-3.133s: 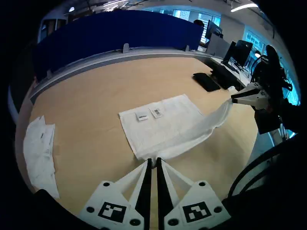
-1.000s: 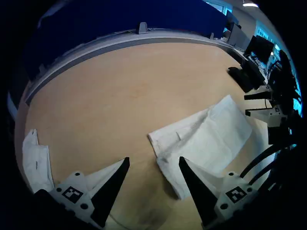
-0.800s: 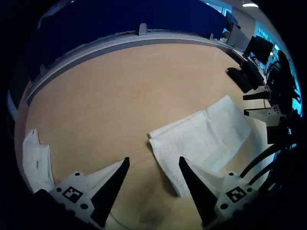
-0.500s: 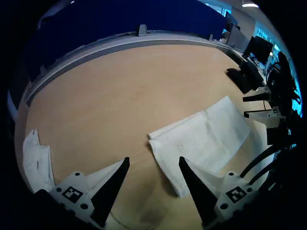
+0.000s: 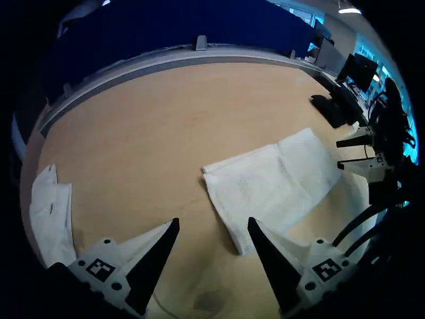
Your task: Fold towel
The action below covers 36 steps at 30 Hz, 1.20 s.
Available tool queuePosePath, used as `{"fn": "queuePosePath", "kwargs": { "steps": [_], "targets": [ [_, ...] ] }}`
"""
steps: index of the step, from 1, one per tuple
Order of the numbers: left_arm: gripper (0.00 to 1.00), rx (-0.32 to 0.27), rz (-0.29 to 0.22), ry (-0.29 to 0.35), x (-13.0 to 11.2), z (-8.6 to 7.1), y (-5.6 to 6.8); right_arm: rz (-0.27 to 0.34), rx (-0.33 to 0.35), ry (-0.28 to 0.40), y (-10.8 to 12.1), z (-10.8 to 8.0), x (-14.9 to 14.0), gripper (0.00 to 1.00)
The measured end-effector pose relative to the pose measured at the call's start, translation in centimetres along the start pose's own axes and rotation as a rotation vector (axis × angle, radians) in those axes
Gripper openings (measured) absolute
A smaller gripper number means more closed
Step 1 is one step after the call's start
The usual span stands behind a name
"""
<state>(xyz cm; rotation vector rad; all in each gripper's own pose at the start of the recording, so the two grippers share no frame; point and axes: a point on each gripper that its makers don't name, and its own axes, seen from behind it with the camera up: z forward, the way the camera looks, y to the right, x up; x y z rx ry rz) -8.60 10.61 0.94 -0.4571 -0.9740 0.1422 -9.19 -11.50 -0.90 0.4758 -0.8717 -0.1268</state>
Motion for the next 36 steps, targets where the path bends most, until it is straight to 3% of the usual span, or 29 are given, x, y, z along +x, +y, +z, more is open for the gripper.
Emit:
{"fn": "queuePosePath", "kwargs": {
  "steps": [14,24,26,33,36],
  "targets": [
    [0.96,0.041,-0.102,-0.012,-6.7,-3.2,0.8,-0.008,0.014,-0.014,-1.6,-1.3,-2.9,0.96],
    [0.96,0.048,-0.162,-0.016,-8.7,-4.6,1.3,-0.033,0.023,-0.042,-1.4,-0.9,-4.1,0.91],
    [0.95,0.048,-0.173,-0.012,-8.8,-4.9,1.4,-0.041,0.025,-0.047,-1.4,-0.8,-4.4,0.88],
    [0.96,0.059,-0.188,-0.002,-9.4,-6.1,1.3,-0.059,0.044,-0.069,-1.7,-0.7,-5.2,0.57],
    [0.95,0.065,-0.192,-0.001,-9.8,-6.6,1.2,-0.062,0.049,-0.077,-1.7,-0.6,-5.4,0.49]
  ]
}}
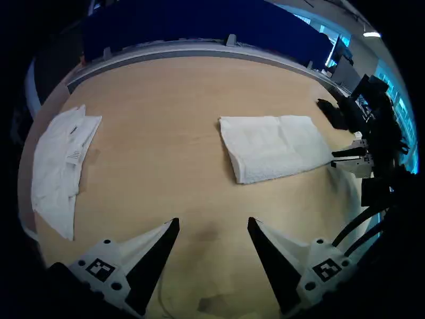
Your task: Fold towel
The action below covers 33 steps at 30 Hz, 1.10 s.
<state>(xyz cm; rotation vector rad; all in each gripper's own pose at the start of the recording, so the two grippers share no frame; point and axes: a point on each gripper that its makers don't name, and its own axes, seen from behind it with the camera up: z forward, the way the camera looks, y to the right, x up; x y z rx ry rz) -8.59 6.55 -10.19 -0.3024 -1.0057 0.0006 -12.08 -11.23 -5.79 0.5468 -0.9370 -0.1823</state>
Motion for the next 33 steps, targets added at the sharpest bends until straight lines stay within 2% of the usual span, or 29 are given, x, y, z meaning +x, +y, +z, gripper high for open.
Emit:
{"fn": "queuePosePath", "kwargs": {
  "steps": [2,6,10,14,16,18,33],
  "targets": [
    [0.95,0.002,-0.004,-0.001,-0.3,-0.2,-0.1,-0.001,-0.010,-0.001,0.2,0.1,-0.1,0.44],
    [0.95,0.005,-0.018,-0.003,-0.7,-0.5,-0.4,-0.005,-0.012,-0.009,0.4,0.1,-0.3,0.41],
    [0.95,0.007,-0.030,-0.007,-1.1,-0.8,-0.5,-0.013,-0.010,-0.018,0.5,0.1,-0.8,0.29],
    [0.95,0.010,-0.037,-0.010,-1.4,-1.0,-0.7,-0.010,-0.006,-0.023,0.5,0.2,-0.9,0.24],
    [0.95,0.011,-0.037,-0.011,-1.5,-1.0,-0.7,-0.012,-0.009,-0.022,0.6,0.1,-0.8,0.12],
    [0.95,0.011,-0.035,-0.012,-1.6,-1.0,-0.7,-0.015,-0.015,-0.021,0.7,0.0,-0.6,0.07],
    [0.95,0.003,-0.028,-0.011,-1.5,-1.1,0.0,-0.007,-0.012,0.019,0.4,-0.9,0.8,0.03]
  ]
}}
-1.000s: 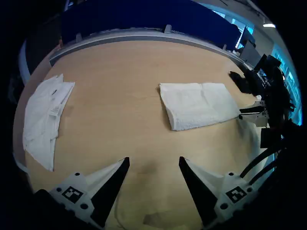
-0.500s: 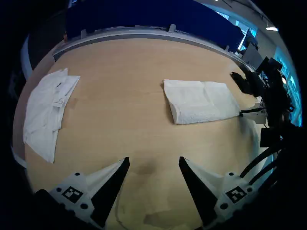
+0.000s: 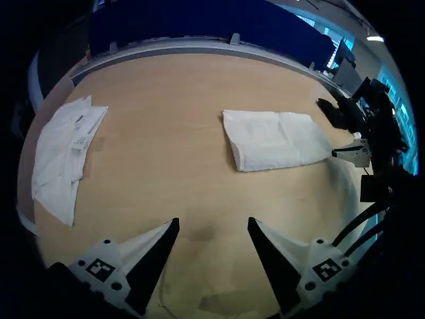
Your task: Fold towel
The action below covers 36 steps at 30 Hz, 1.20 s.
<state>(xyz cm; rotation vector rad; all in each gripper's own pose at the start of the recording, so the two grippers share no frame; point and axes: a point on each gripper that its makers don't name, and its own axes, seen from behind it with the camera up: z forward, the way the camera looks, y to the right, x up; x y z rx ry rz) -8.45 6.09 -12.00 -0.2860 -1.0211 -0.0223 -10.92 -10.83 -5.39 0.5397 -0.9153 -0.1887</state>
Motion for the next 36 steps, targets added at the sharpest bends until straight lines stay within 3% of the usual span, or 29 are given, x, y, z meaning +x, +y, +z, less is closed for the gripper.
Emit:
{"fn": "queuePosePath", "kwargs": {
  "steps": [14,26,36],
  "targets": [
    [0.95,-0.006,-0.008,0.021,0.8,-0.9,-0.2,-0.023,0.022,0.112,-1.3,-1.9,6.9,0.03],
    [0.95,-0.007,-0.022,0.047,1.2,-1.6,-0.6,-0.102,0.050,0.200,-4.0,-2.9,13.5,0.03],
    [0.95,-0.019,-0.030,0.065,1.5,-2.2,-0.4,-0.152,0.081,0.196,-6.2,-2.3,15.0,0.03]
  ]
}}
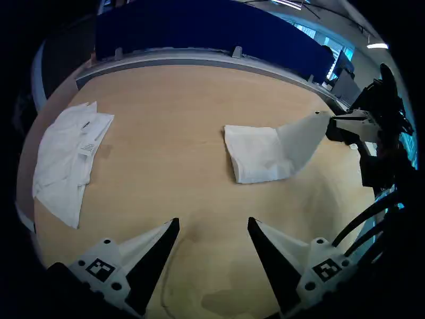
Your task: Fold towel
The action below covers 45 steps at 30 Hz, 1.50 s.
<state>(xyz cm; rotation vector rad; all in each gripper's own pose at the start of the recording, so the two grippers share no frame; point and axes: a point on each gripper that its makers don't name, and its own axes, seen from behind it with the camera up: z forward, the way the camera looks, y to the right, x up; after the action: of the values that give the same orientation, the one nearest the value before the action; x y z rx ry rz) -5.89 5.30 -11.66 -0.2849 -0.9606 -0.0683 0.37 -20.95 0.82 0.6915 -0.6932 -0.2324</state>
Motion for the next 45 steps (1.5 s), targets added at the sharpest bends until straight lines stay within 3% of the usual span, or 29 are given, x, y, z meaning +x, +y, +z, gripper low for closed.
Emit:
{"fn": "queuePosePath", "kwargs": {
  "steps": [5,14,23,27,35,37,38,45],
  "targets": [
    [0.96,-0.002,-0.002,0.008,0.1,-0.2,0.0,-0.015,0.026,-0.003,-1.4,1.1,0.6,0.03],
    [0.96,0.011,-0.024,0.035,0.5,-1.0,-0.4,-0.044,0.133,-0.021,-7.3,6.1,1.5,0.03],
    [0.95,0.022,-0.049,0.053,0.1,-1.5,-0.5,-0.033,0.264,-0.131,-14.7,12.1,-3.0,0.03],
    [0.96,0.017,-0.061,0.056,-0.2,-1.6,-0.2,-0.014,0.269,-0.172,-15.4,13.4,-4.9,0.03],
    [0.96,0.019,-0.073,0.056,-0.6,-1.7,-0.4,0.001,0.268,-0.155,-15.3,12.9,-4.2,0.06],
    [0.95,0.020,-0.074,0.057,-0.6,-1.8,-0.5,0.002,0.268,-0.148,-15.2,12.7,-4.0,0.10],
    [0.95,0.020,-0.075,0.057,-0.6,-1.8,-0.5,0.002,0.268,-0.145,-15.2,12.6,-3.9,0.16],
    [0.95,0.027,-0.081,0.056,-0.9,-1.8,-0.8,-0.018,0.277,-0.101,-15.3,11.6,-2.8,0.76]
  ]
}}
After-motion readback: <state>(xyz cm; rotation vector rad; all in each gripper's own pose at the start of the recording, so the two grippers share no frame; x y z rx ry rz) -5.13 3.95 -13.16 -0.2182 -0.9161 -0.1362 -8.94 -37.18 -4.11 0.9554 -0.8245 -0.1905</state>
